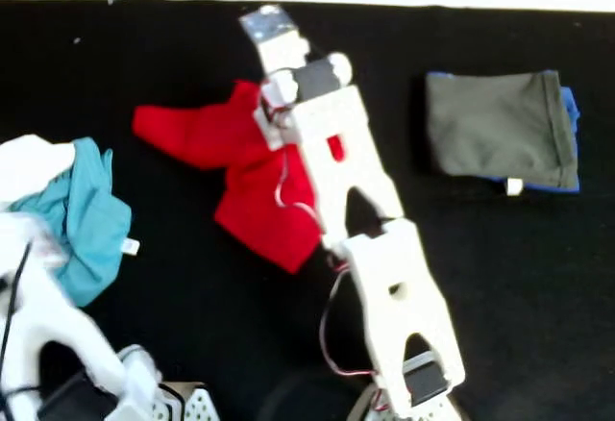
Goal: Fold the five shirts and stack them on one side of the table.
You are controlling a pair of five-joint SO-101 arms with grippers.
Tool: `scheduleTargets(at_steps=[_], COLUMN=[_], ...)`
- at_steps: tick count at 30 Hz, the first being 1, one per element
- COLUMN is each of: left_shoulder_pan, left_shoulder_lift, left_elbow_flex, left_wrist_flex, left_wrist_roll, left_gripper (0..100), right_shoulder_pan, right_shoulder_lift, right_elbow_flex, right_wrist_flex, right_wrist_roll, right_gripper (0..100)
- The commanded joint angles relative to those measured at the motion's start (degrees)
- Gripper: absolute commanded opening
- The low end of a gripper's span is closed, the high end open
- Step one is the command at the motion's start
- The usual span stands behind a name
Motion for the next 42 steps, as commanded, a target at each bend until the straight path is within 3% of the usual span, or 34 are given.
scheduleTargets(at_steps=[1,5,13,19,31,33,35,42], left_shoulder_pan=[4.79,6.29,6.29,6.37,6.37,6.37,6.46,9.98], left_shoulder_lift=[-1.01,-1.01,-1.01,-1.01,-1.01,-1.10,-1.10,-1.10], left_elbow_flex=[2.51,2.77,2.86,2.86,2.77,2.77,2.77,2.86], left_wrist_flex=[-3.08,-2.99,-2.99,-2.99,-2.99,-2.99,-2.99,-2.29], left_wrist_roll=[-0.18,0.00,0.00,-0.09,-0.09,-0.09,-0.09,-0.09], left_gripper=[18,18,18,18,18,18,18,18], right_shoulder_pan=[-2.33,-5.23,-14.55,-12.44,-10.24,-8.66,-6.99,0.57], right_shoulder_lift=[-0.75,-4.62,-23.43,-23.25,-11.82,-10.68,-9.80,-10.15], right_elbow_flex=[-2.42,4.44,43.56,57.89,57.36,55.69,53.23,40.40], right_wrist_flex=[1.19,1.19,-0.84,-12.44,-12.79,-11.47,-10.51,-1.80], right_wrist_roll=[-0.44,-0.44,-0.53,-0.18,-0.18,-0.18,1.05,5.80], right_gripper=[22.7,22.7,22.7,22.7,21.9,14.8,1.1,0.7])
